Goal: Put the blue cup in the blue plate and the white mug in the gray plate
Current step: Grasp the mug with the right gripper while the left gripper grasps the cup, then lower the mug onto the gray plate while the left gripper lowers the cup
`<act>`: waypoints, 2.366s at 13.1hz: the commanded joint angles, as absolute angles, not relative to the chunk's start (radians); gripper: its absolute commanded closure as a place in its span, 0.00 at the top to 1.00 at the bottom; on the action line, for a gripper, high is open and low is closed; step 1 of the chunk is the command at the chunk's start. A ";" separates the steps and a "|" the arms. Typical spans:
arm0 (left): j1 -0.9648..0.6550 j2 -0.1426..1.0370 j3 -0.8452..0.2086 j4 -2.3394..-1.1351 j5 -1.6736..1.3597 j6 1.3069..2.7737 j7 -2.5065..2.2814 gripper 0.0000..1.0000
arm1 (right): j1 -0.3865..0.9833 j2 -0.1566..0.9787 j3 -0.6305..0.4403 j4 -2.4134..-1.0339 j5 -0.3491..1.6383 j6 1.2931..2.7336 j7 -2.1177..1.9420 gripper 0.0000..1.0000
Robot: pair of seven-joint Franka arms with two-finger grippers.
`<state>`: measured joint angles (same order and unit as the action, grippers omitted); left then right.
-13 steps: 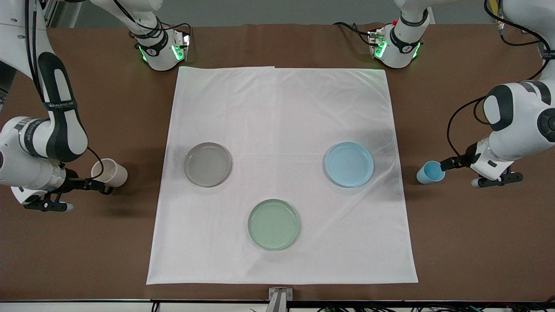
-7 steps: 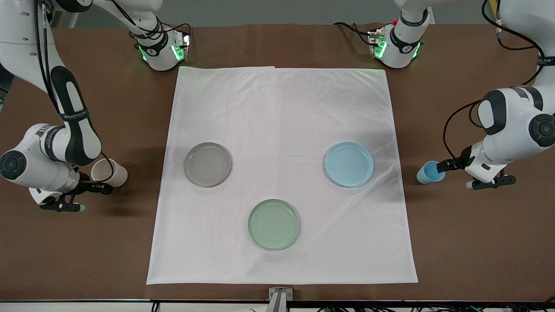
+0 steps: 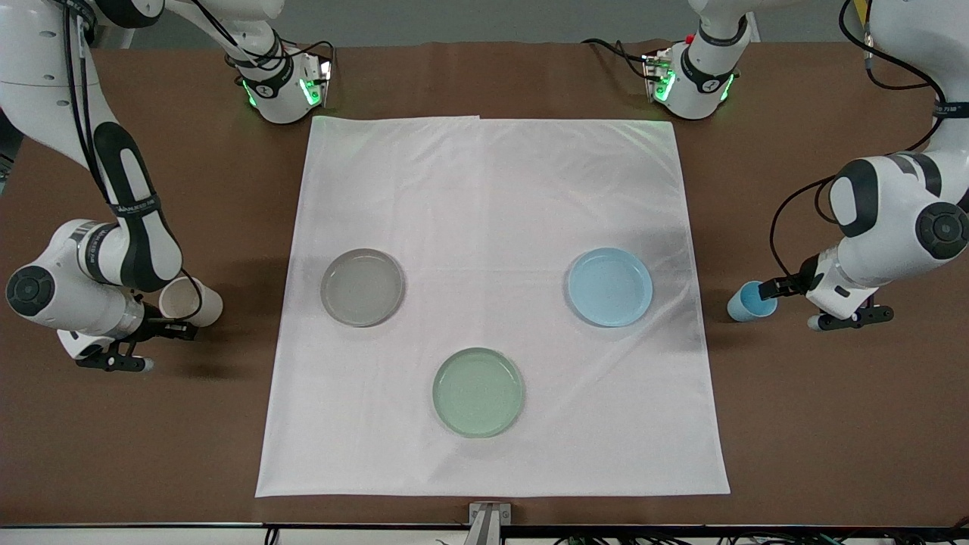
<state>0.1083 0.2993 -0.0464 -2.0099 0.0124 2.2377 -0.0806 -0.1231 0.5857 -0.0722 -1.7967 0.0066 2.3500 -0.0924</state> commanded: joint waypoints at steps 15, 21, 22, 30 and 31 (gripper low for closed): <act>0.109 0.344 -0.063 -2.026 0.028 2.286 -0.097 0.00 | 0.049 0.382 -0.055 -1.721 0.017 1.973 -0.016 0.03; 0.107 0.270 -0.294 -1.987 0.015 2.134 -0.355 0.00 | 0.360 0.426 -0.054 -1.729 0.026 2.058 0.353 0.03; 0.100 0.288 -0.342 -1.973 0.015 2.134 -0.442 0.00 | 0.368 0.455 -0.054 -1.729 0.029 2.101 0.374 0.03; -0.100 0.440 -0.388 -1.953 0.015 2.220 -0.811 0.01 | 0.387 0.560 -0.054 -1.732 0.114 2.217 0.374 0.04; -0.110 0.449 -0.387 -1.953 0.020 2.220 -0.822 0.02 | 0.388 0.567 -0.054 -1.730 0.114 2.217 0.374 0.04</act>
<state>-0.0946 0.4186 -0.3893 -1.9762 0.0122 2.2192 -0.7866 0.3852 0.5630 -0.0531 -1.7279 0.0982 2.2075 0.3773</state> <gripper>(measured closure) 0.969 0.802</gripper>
